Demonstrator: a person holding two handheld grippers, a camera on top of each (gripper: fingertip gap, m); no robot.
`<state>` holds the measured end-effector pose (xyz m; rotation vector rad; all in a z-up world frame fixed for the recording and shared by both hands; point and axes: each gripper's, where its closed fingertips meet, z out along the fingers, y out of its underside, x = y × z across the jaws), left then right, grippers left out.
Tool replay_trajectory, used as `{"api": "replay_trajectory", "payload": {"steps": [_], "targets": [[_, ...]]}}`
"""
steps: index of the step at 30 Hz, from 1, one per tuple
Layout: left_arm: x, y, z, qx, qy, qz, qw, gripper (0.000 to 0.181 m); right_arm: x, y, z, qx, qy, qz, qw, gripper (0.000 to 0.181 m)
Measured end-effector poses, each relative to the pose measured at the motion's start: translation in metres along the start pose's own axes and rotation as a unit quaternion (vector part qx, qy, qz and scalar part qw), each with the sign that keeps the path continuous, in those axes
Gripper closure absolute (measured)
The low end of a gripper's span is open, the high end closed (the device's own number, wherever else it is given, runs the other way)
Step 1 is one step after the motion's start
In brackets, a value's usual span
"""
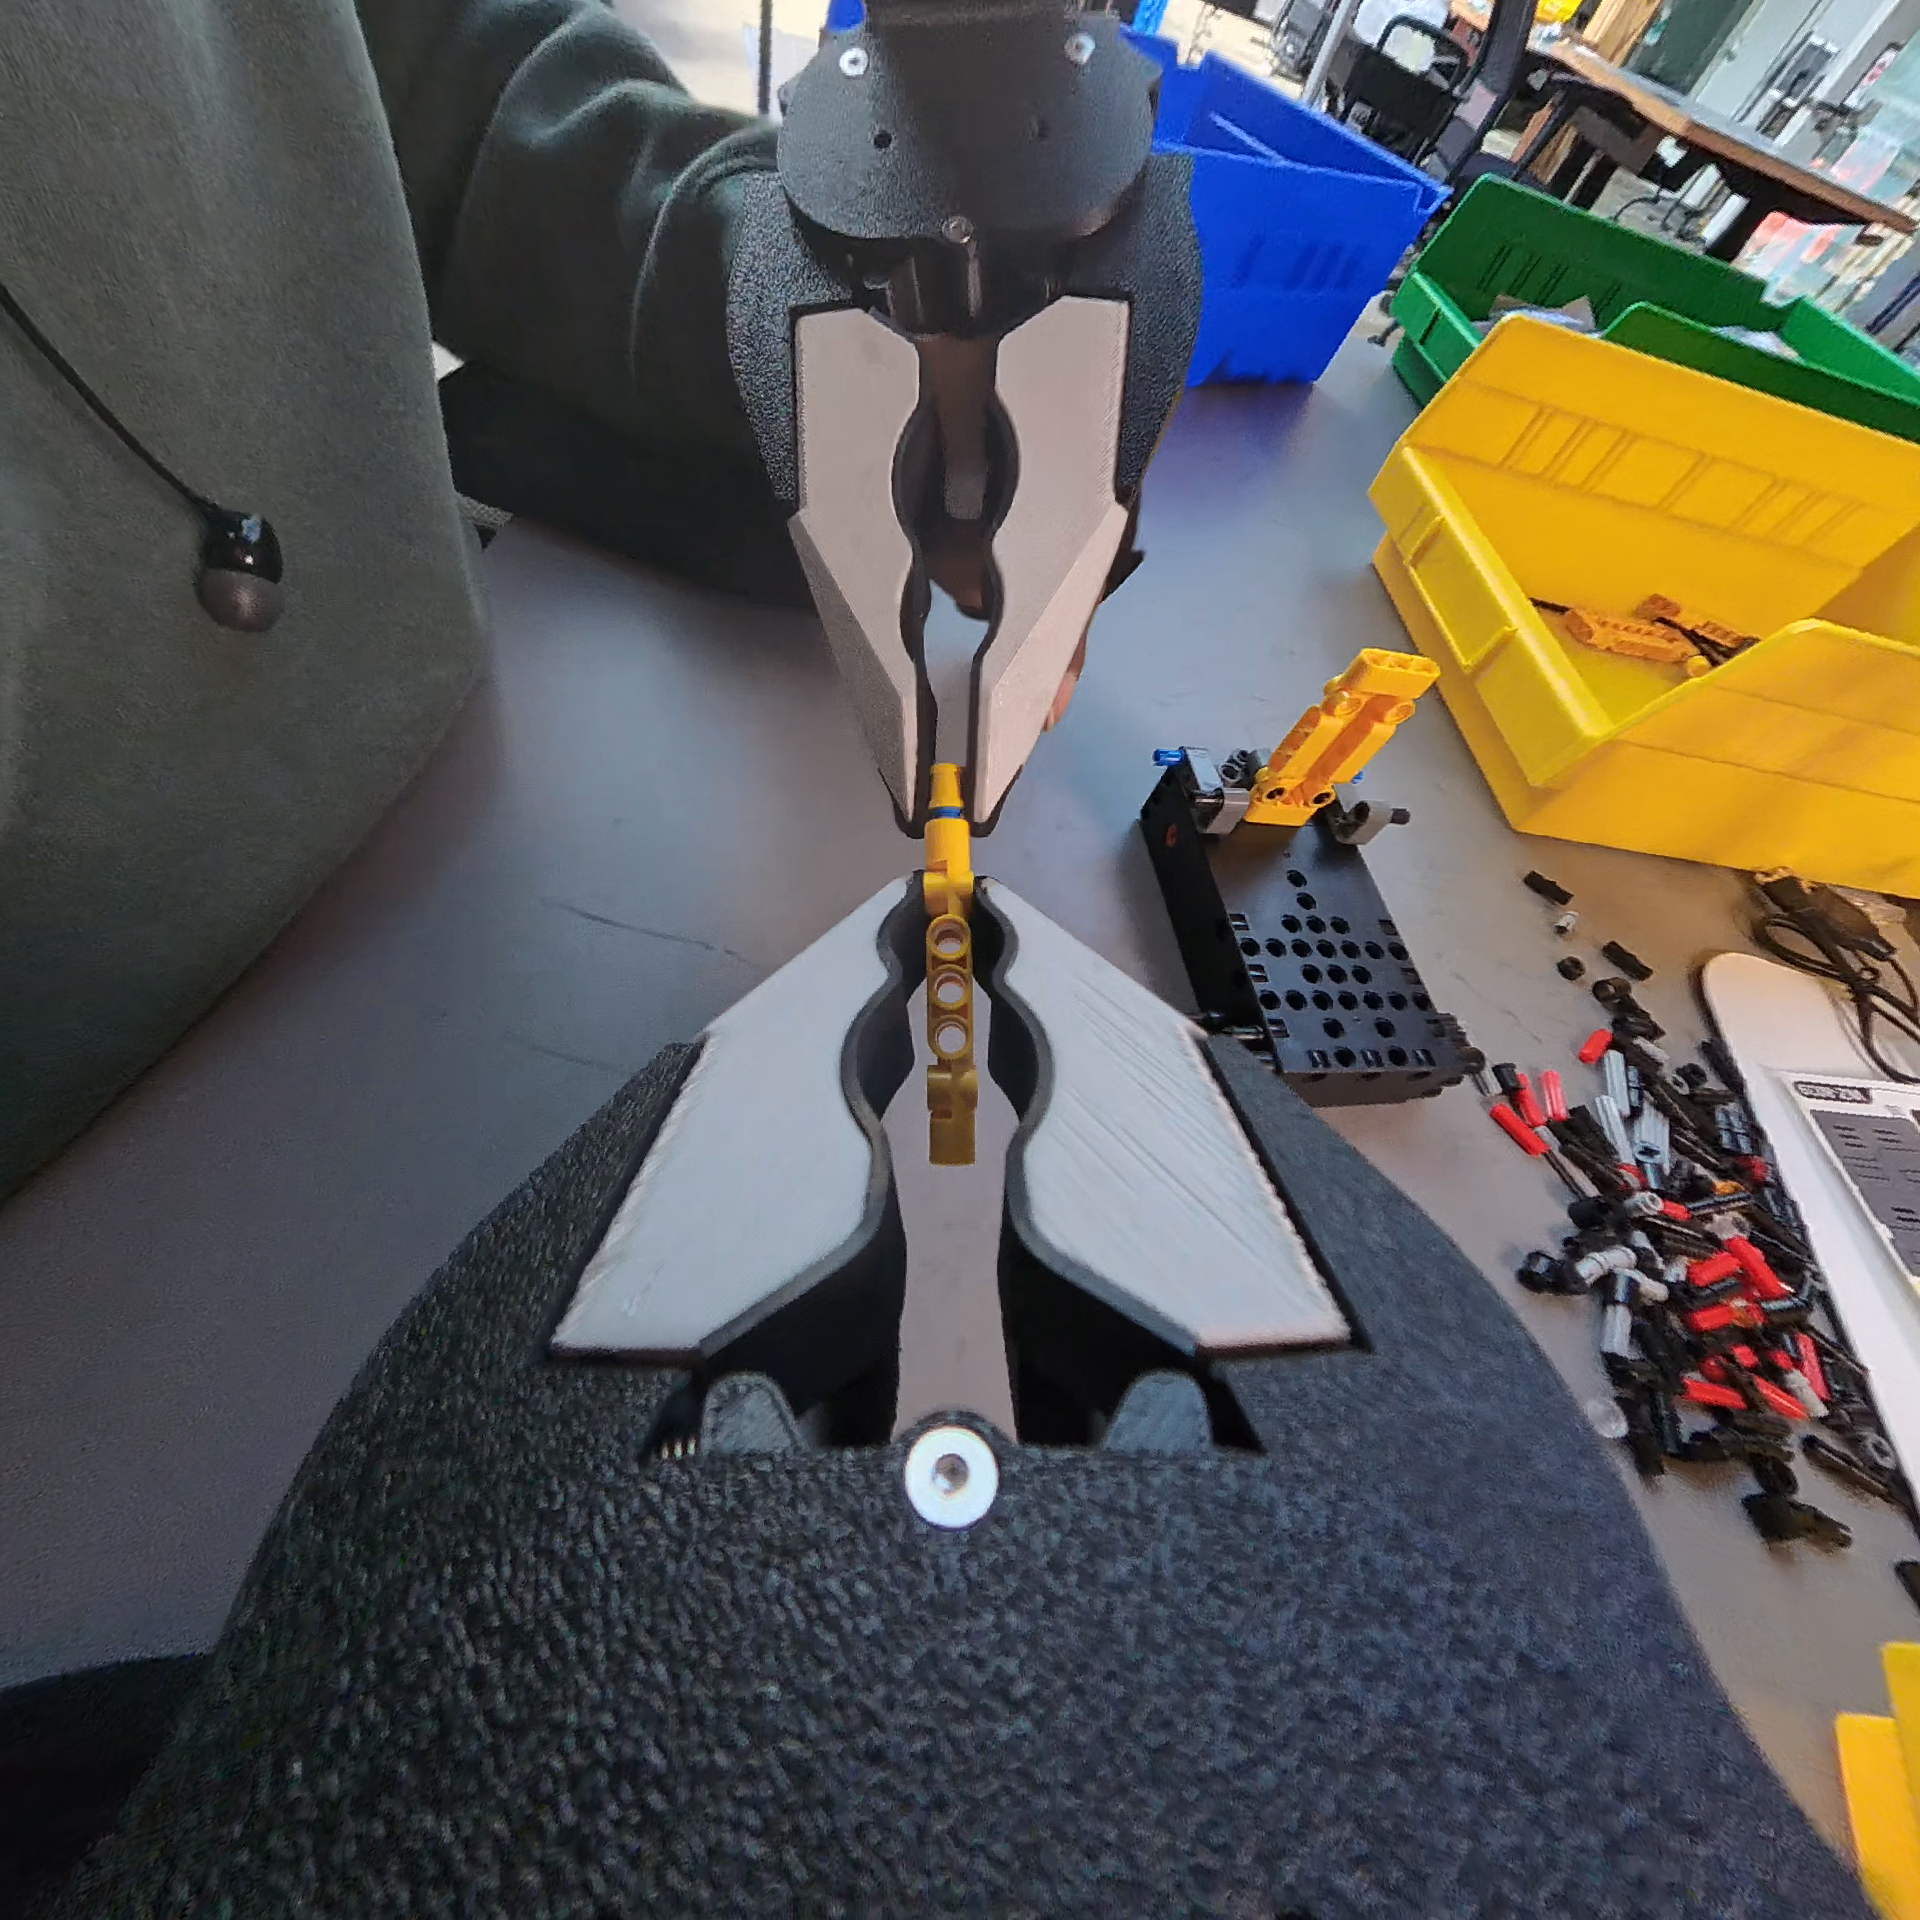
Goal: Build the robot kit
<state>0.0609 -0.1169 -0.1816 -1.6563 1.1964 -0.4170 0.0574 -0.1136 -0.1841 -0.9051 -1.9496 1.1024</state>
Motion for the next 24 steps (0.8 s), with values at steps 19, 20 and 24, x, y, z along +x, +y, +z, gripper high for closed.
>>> {"api": "replay_trajectory", "payload": {"steps": [19, 20, 24], "targets": [[0.006, 0.002, 0.009, -0.069, 0.013, 0.076, 0.995, 0.176, -0.006, 0.004, -0.007, -0.025, -0.005, 0.018, 1.0, 0.176], [0.007, 0.0, 0.009, -0.064, 0.013, 0.071, 0.995, 0.175, -0.007, -0.001, -0.006, -0.009, -0.006, 0.027, 1.0, 0.177], [0.002, -0.009, 0.008, -0.038, 0.005, 0.01, 0.999, 0.175, -0.002, -0.007, -0.01, -0.007, 0.022, 0.025, 0.999, 0.176]]}}
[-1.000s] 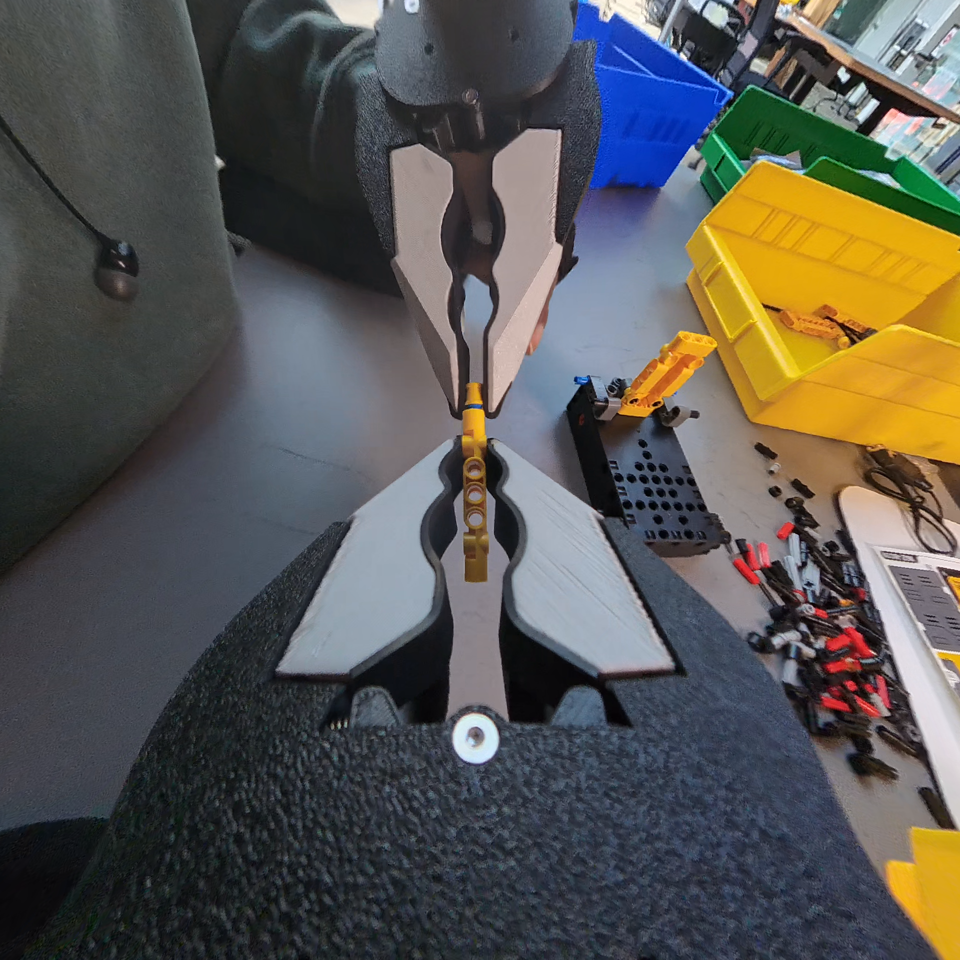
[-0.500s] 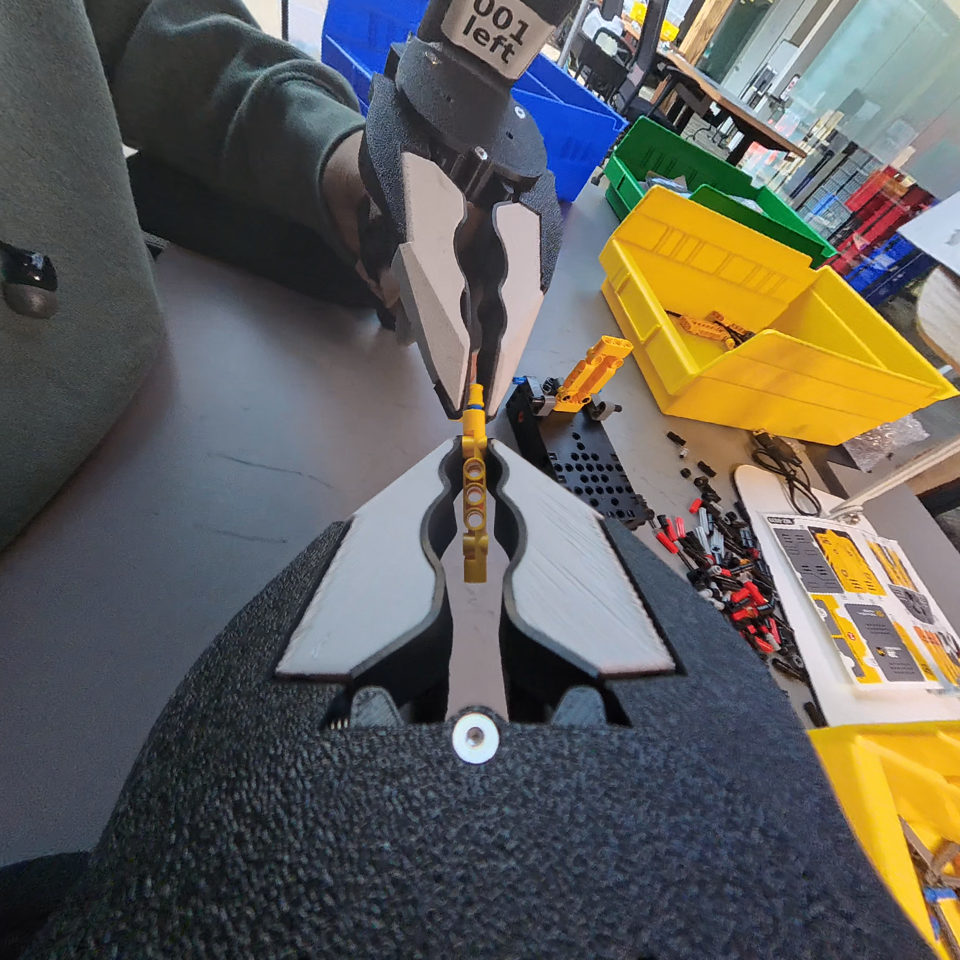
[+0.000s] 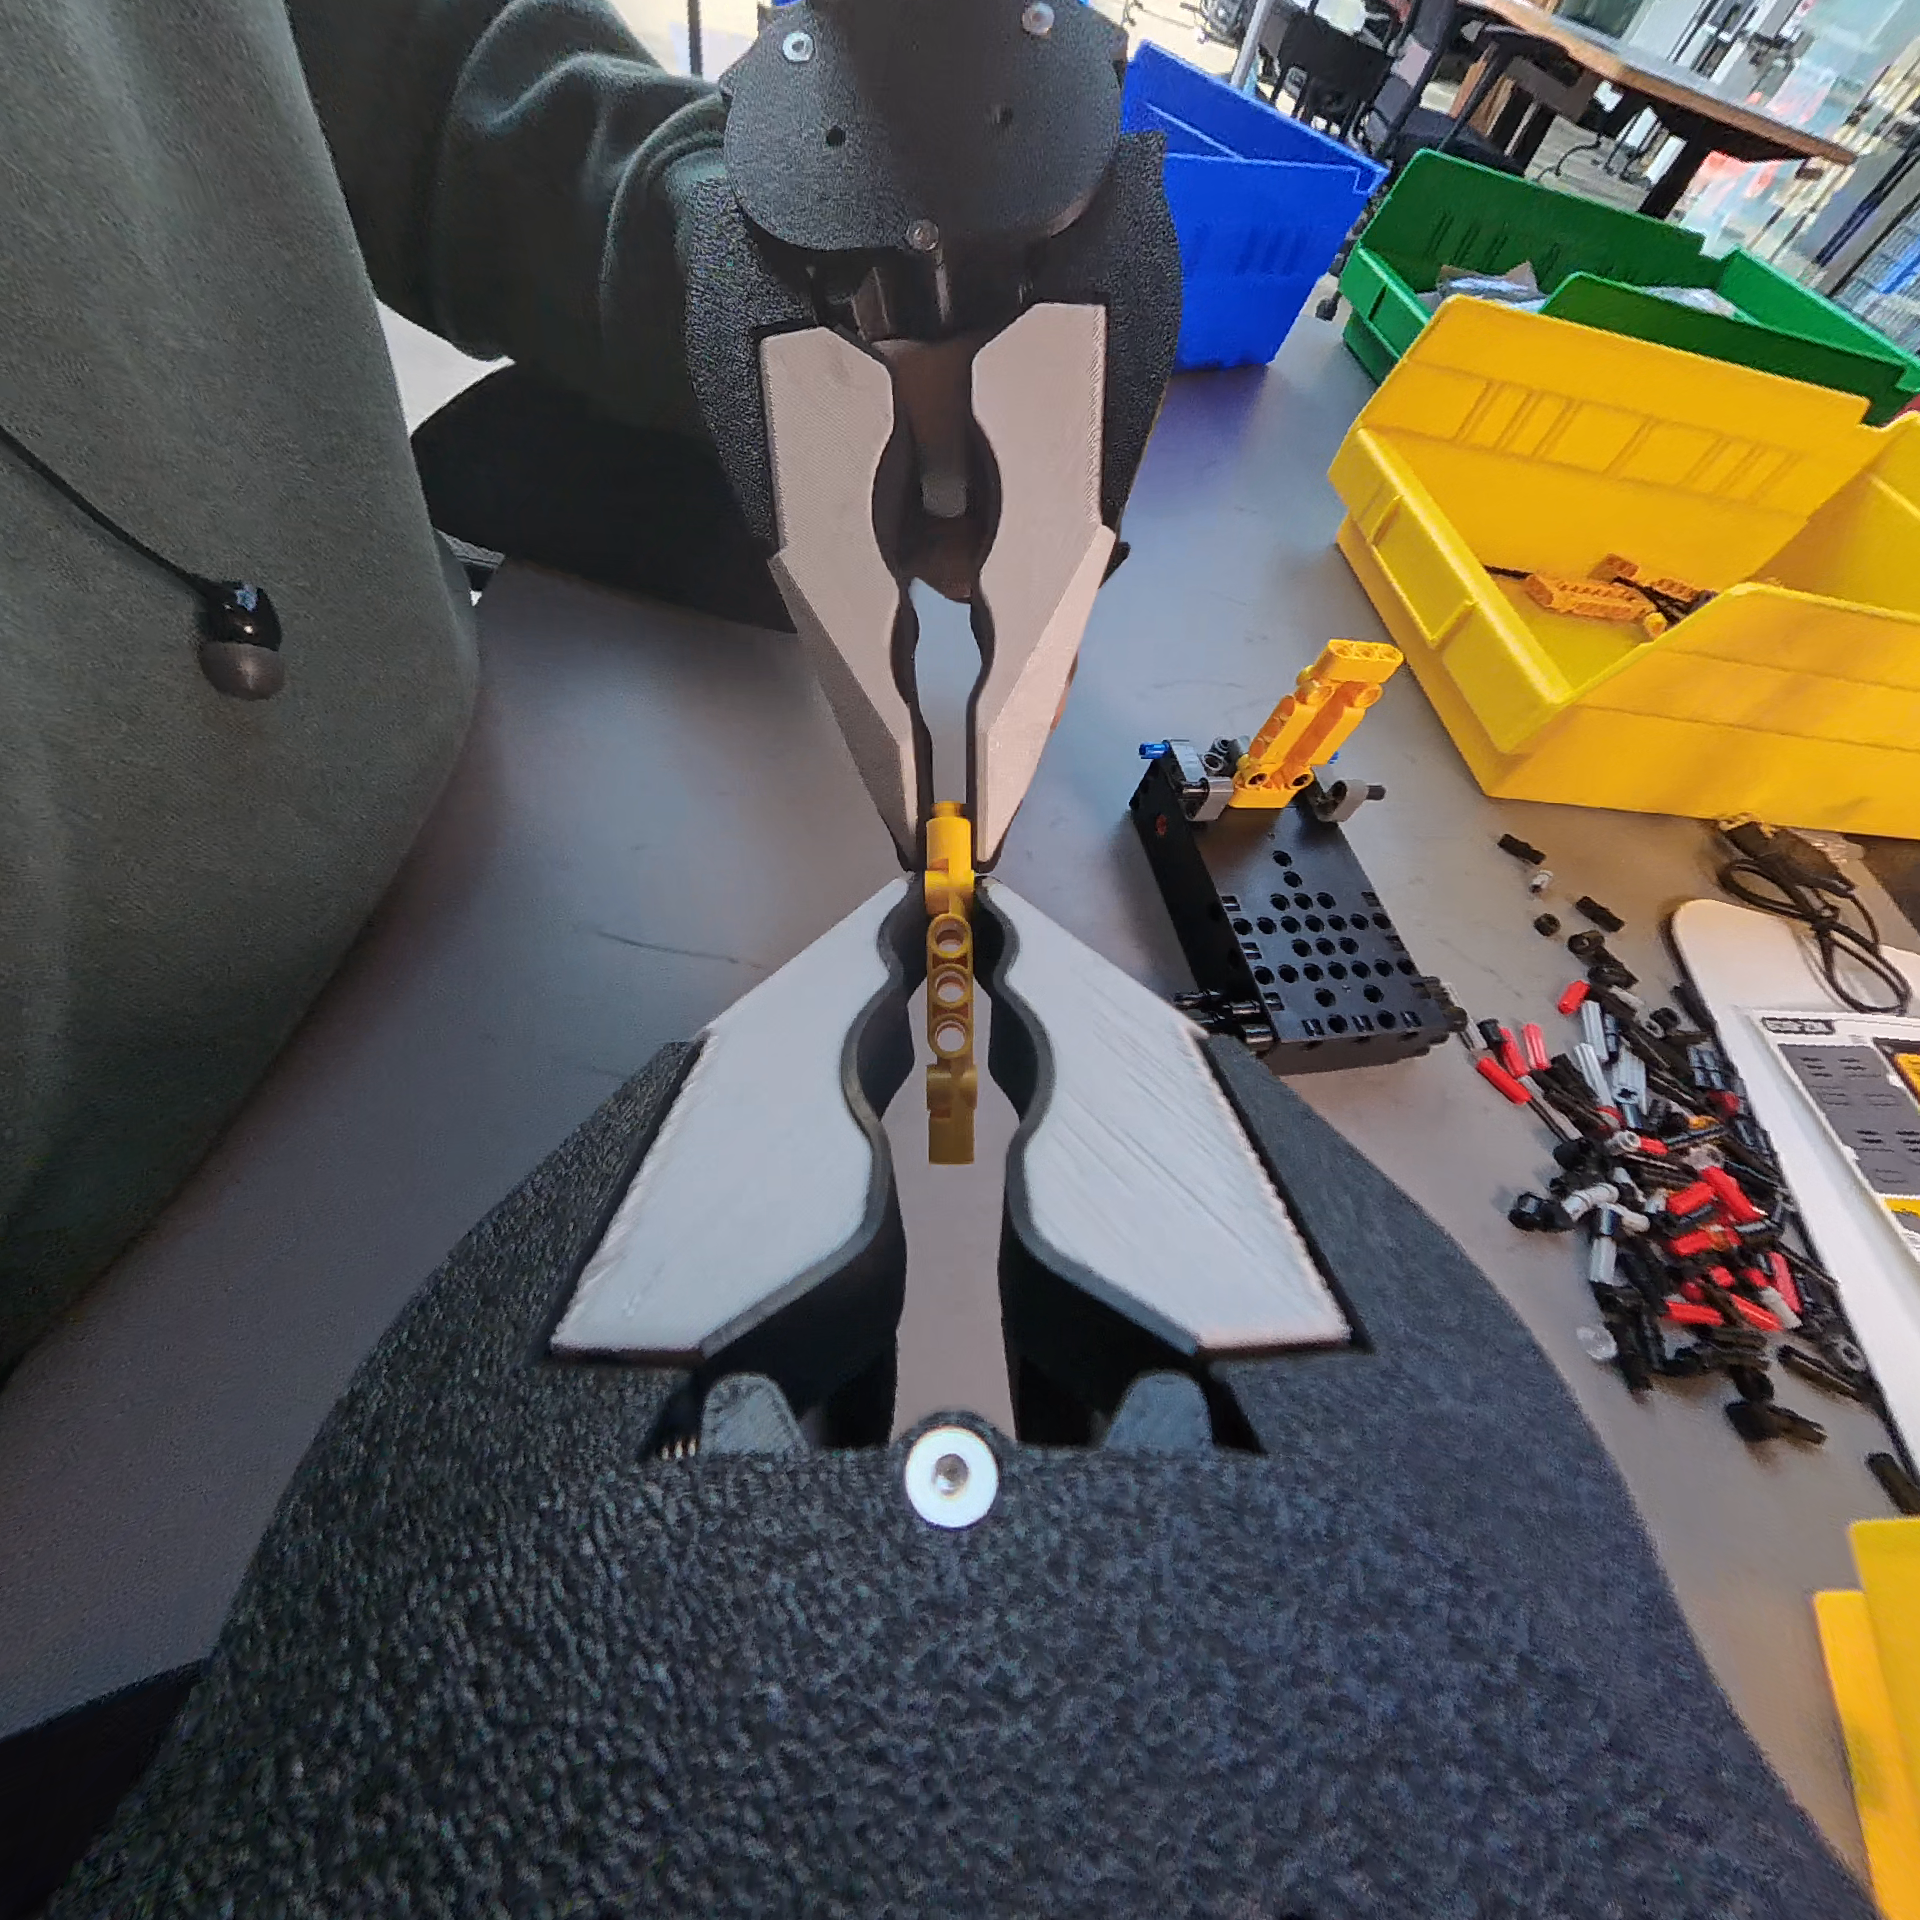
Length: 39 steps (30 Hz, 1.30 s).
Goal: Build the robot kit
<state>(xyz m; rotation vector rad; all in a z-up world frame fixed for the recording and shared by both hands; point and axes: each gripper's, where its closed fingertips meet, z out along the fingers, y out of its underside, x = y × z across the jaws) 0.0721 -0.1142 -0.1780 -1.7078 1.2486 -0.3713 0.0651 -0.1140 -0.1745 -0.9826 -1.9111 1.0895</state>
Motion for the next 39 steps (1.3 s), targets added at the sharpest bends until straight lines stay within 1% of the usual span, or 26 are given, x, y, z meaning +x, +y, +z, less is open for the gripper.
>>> {"api": "replay_trajectory", "payload": {"steps": [5, 7, 9, 10, 11, 13, 15, 17, 19, 23, 26, 29, 30, 32, 36, 39], "targets": [[-0.001, 0.0, 0.004, 0.001, -0.009, -0.015, 1.0, 0.175, 0.001, 0.003, -0.002, -0.021, 0.013, -0.007, 1.0, 0.175], [-0.002, 0.003, 0.008, -0.002, -0.013, -0.032, 0.999, 0.174, 0.002, 0.008, -0.002, -0.029, 0.011, -0.004, 1.0, 0.175], [-0.006, 0.002, 0.007, 0.015, -0.012, -0.063, 0.998, 0.173, 0.006, 0.008, -0.003, -0.018, 0.016, 0.003, 1.0, 0.174], [-0.008, 0.001, 0.005, 0.027, -0.006, -0.087, 0.996, 0.16, 0.007, 0.006, -0.004, -0.01, 0.016, 0.011, 1.0, 0.174], [-0.01, 0.001, 0.003, 0.037, 0.0, -0.112, 0.993, 0.153, 0.01, 0.004, -0.006, -0.003, 0.02, 0.02, 1.0, 0.174], [-0.014, -0.003, -0.004, 0.067, 0.017, -0.154, 0.986, 0.156, 0.016, 0.004, -0.01, -0.003, 0.026, 0.036, 0.999, 0.174], [-0.018, -0.008, -0.008, 0.092, 0.023, -0.176, 0.98, 0.158, 0.018, -0.001, -0.012, 0.007, 0.017, 0.054, 0.998, 0.174], [-0.021, -0.012, -0.01, 0.103, 0.021, -0.175, 0.979, 0.164, 0.019, -0.005, -0.013, 0.009, 0.008, 0.068, 0.998, 0.174], [-0.02, -0.015, -0.011, 0.108, 0.023, -0.173, 0.979, 0.174, 0.019, -0.007, -0.012, 0.008, -0.002, 0.078, 0.997, 0.174], [-0.025, -0.016, -0.015, 0.115, 0.009, -0.191, 0.975, 0.175, 0.022, -0.013, -0.01, 0.011, -0.001, 0.092, 0.996, 0.174], [-0.03, -0.022, -0.021, 0.15, 0.02, -0.253, 0.956, 0.174, 0.026, -0.02, -0.011, 0.021, 0.01, 0.1, 0.995, 0.174], [-0.031, -0.025, -0.024, 0.178, 0.052, -0.305, 0.934, 0.172, 0.026, -0.023, -0.011, 0.016, 0.012, 0.094, 0.995, 0.174], [-0.03, -0.026, -0.025, 0.183, 0.057, -0.305, 0.933, 0.168, 0.025, -0.025, -0.012, 0.019, 0.006, 0.1, 0.995, 0.174], [-0.03, -0.027, -0.026, 0.18, 0.051, -0.284, 0.94, 0.165, 0.023, -0.028, -0.012, 0.025, -0.011, 0.119, 0.992, 0.174], [-0.025, -0.027, -0.024, 0.15, 0.035, -0.224, 0.962, 0.172, 0.022, -0.036, -0.014, 0.04, -0.027, 0.137, 0.989, 0.174], [-0.025, -0.029, -0.025, 0.148, 0.027, -0.214, 0.965, 0.172, 0.022, -0.038, -0.015, 0.034, -0.031, 0.136, 0.99, 0.174]]}}
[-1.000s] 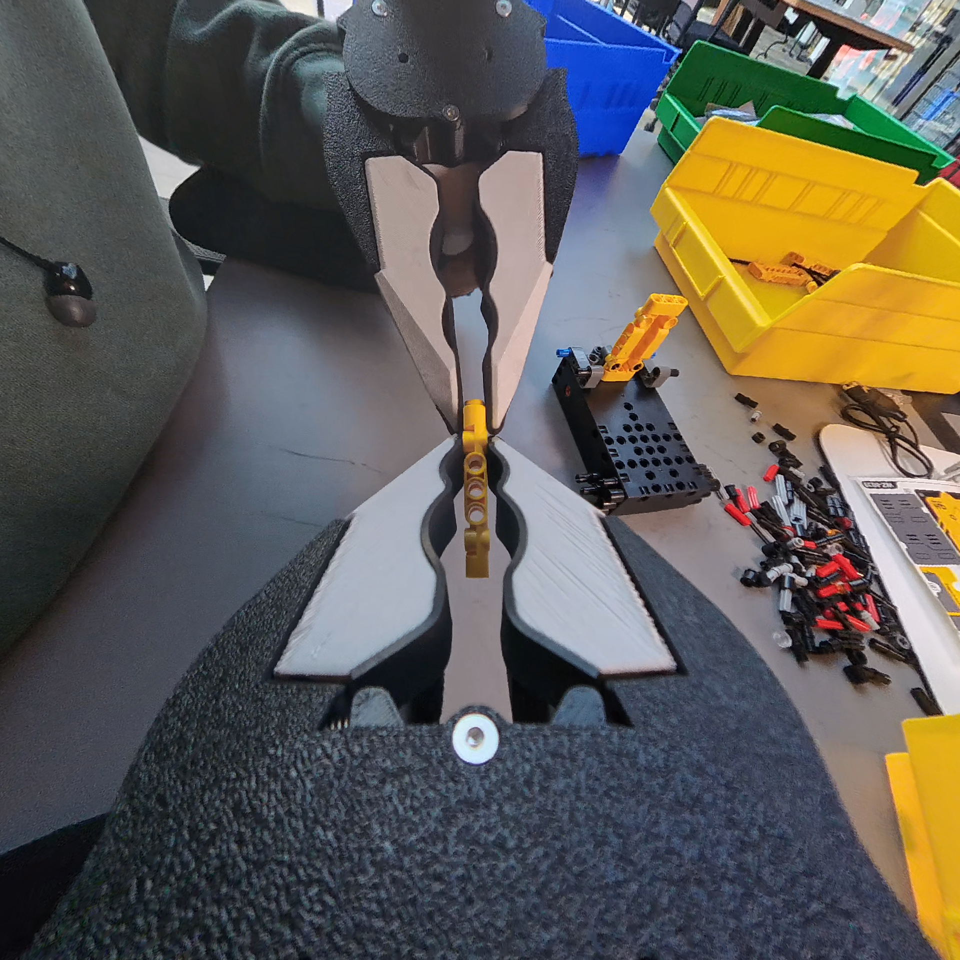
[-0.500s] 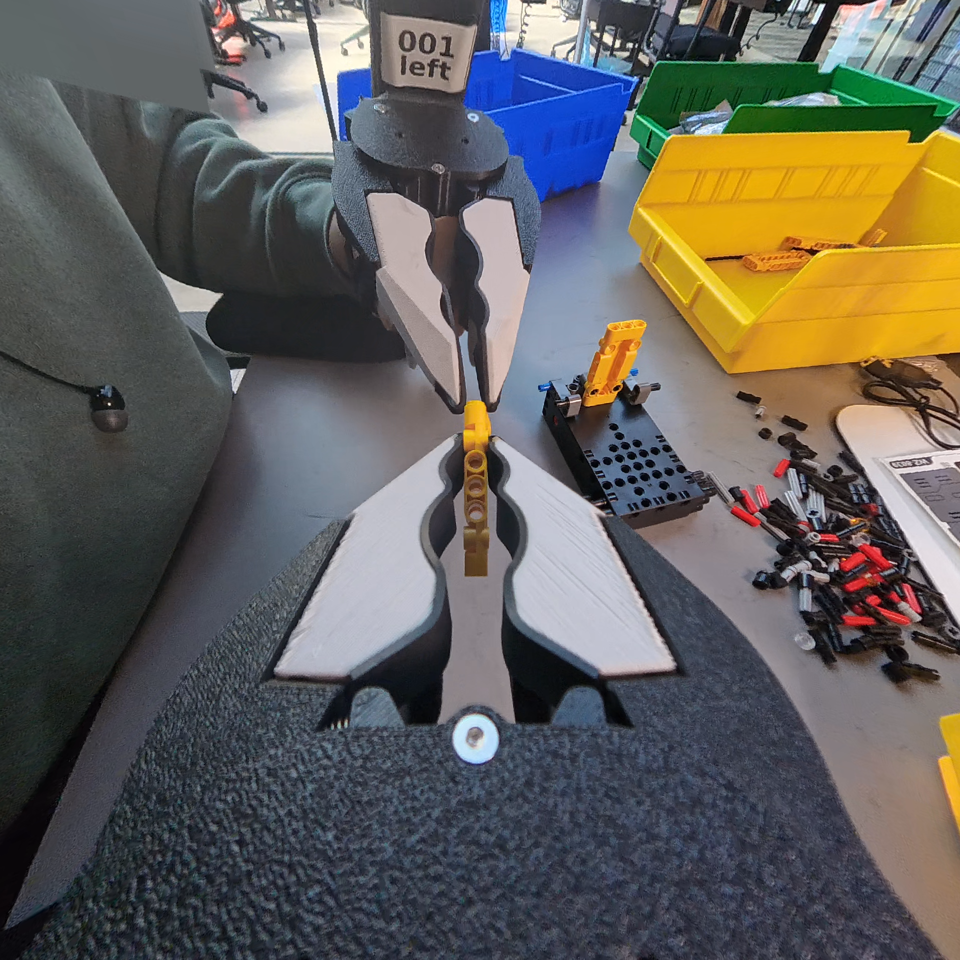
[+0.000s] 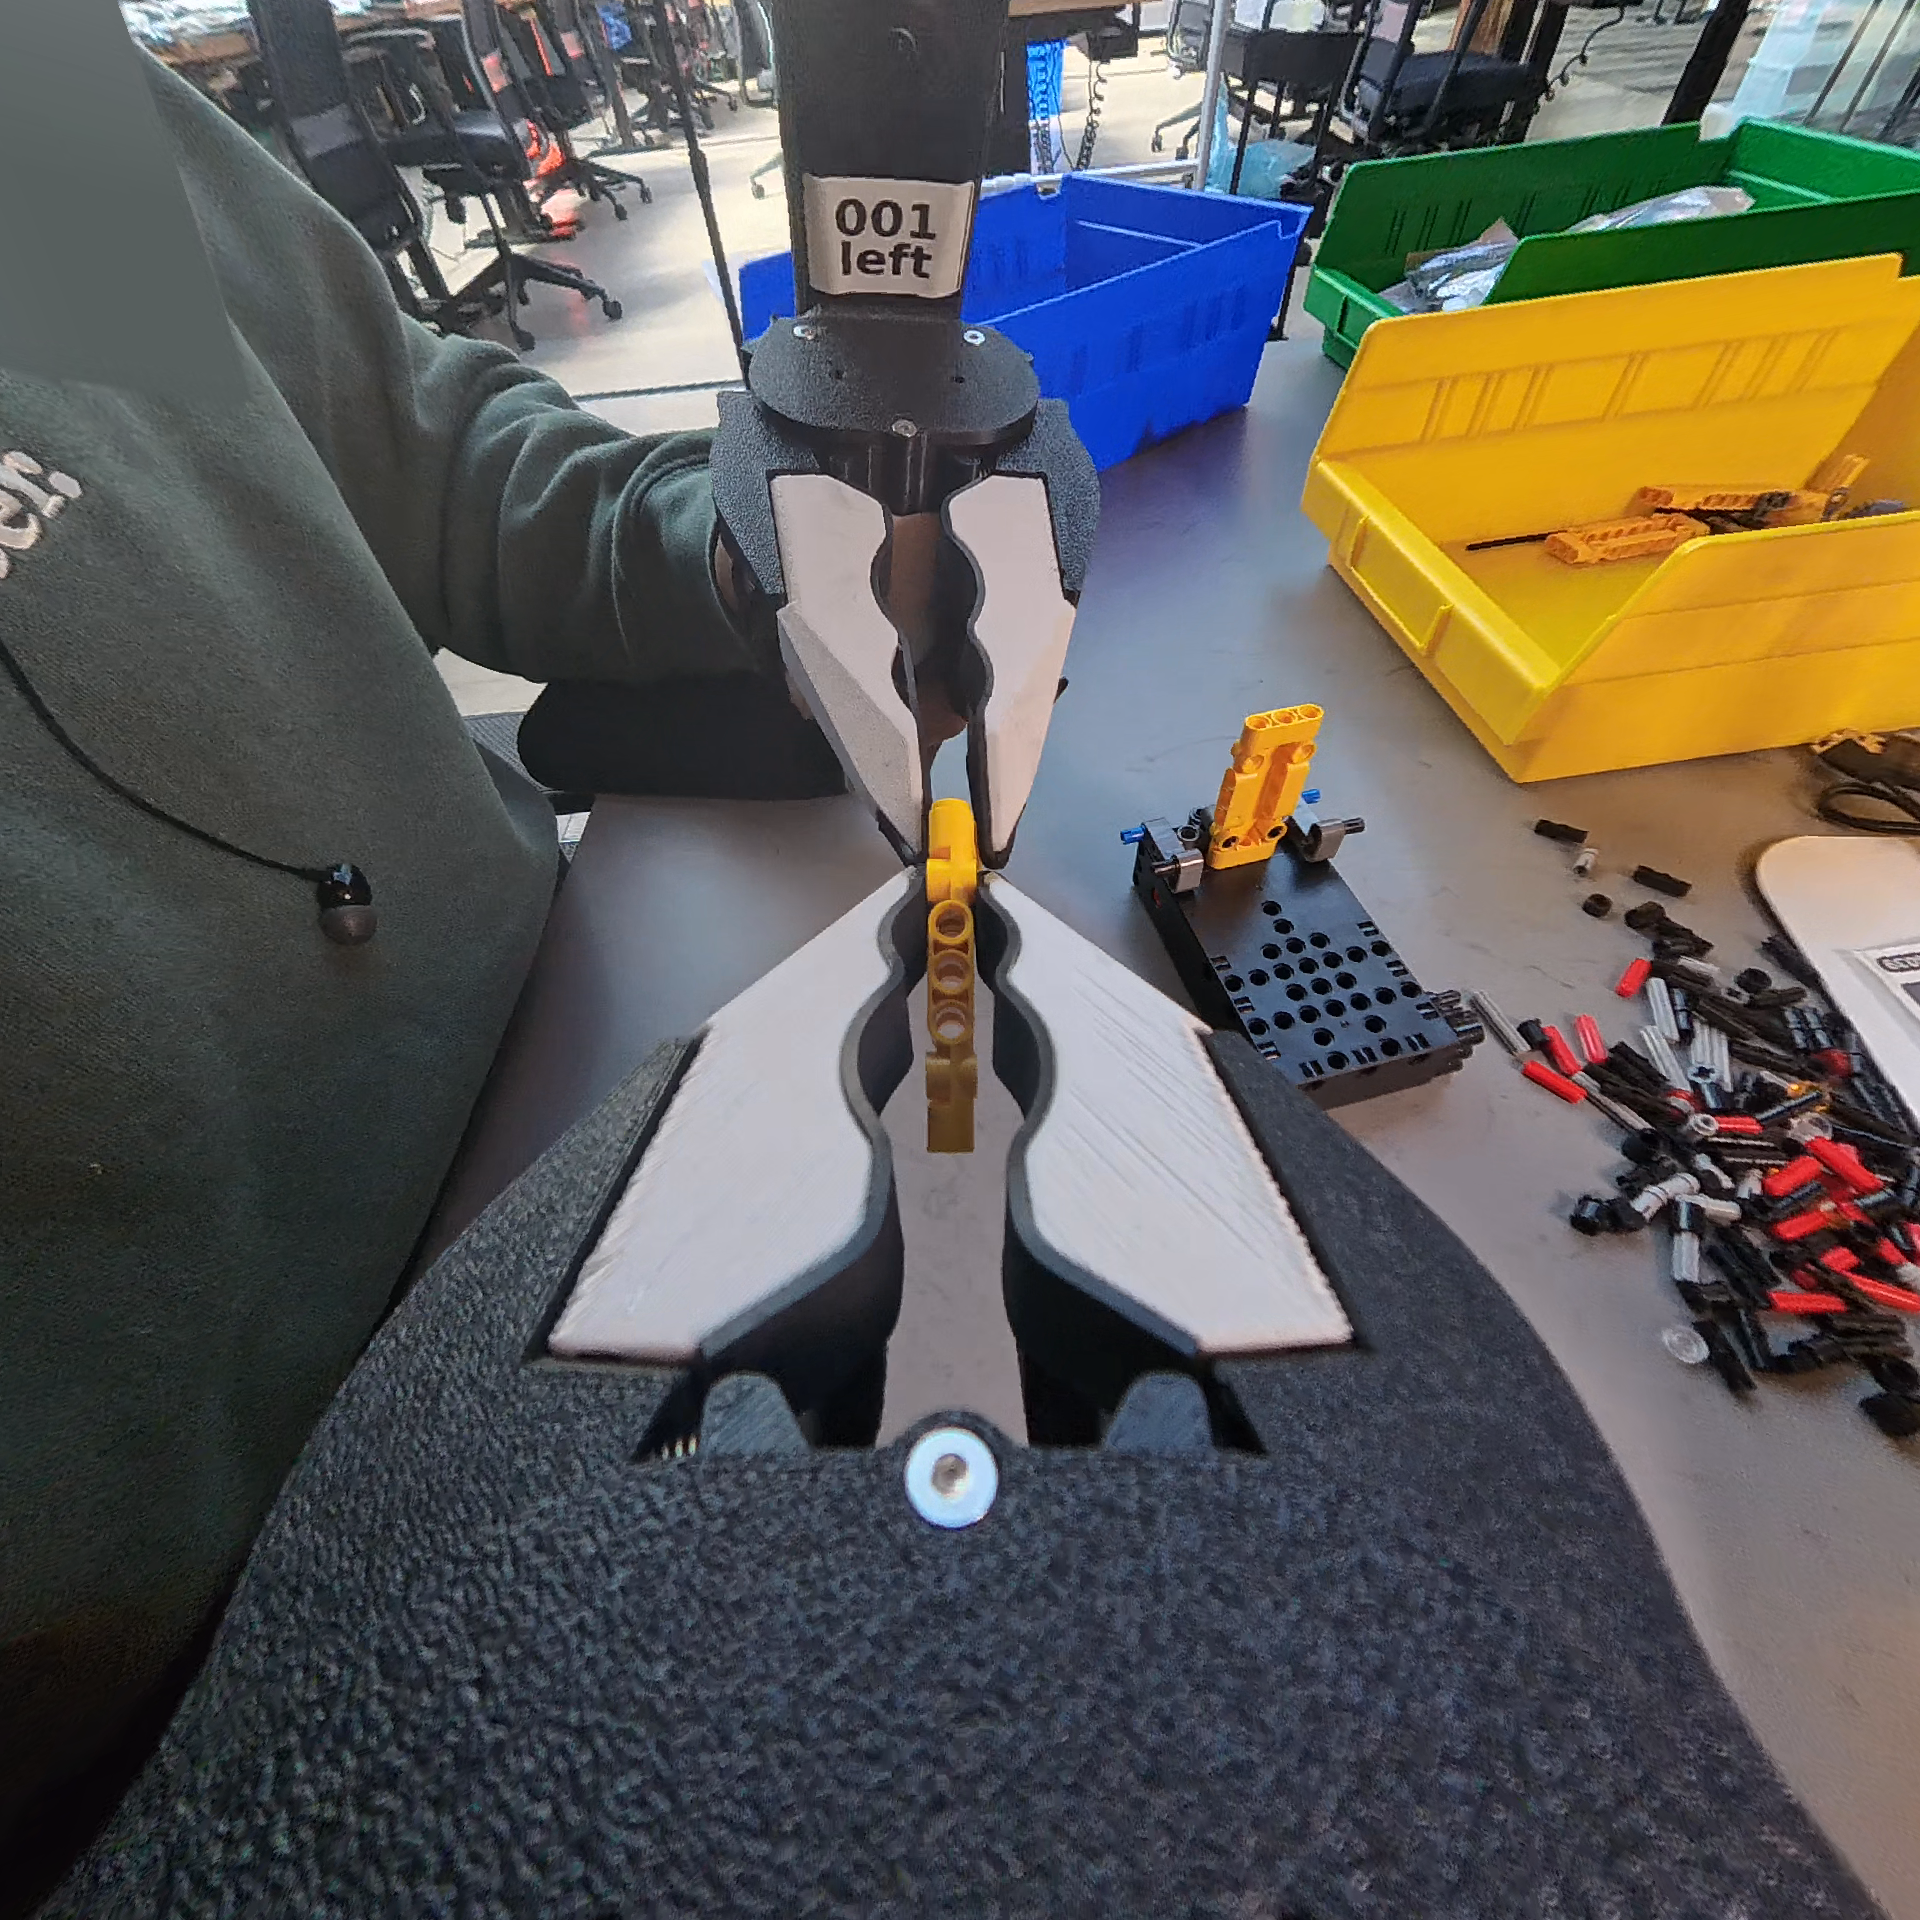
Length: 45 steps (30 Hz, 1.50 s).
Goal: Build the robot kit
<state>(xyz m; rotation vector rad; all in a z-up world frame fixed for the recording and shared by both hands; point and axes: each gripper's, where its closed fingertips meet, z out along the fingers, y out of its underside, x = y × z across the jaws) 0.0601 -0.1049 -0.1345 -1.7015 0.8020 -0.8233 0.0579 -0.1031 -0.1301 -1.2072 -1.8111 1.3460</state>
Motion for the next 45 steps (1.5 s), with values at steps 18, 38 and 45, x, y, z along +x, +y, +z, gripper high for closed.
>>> {"api": "replay_trajectory", "payload": {"steps": [18, 38, 45], "targets": [[0.005, 0.008, 0.001, -0.024, 0.013, 0.02, 0.999, 0.174, -0.003, 0.006, 0.003, -0.029, -0.034, 0.024, 0.999, 0.174], [-0.006, 0.011, 0.002, -0.003, 0.031, -0.13, 0.991, 0.174, 0.011, 0.015, 0.003, -0.051, 0.014, 0.02, 0.998, 0.154], [-0.024, 0.005, -0.006, 0.075, 0.079, -0.32, 0.941, 0.174, 0.027, 0.01, 0.002, -0.093, 0.177, -0.206, 0.958, 0.145]]}}
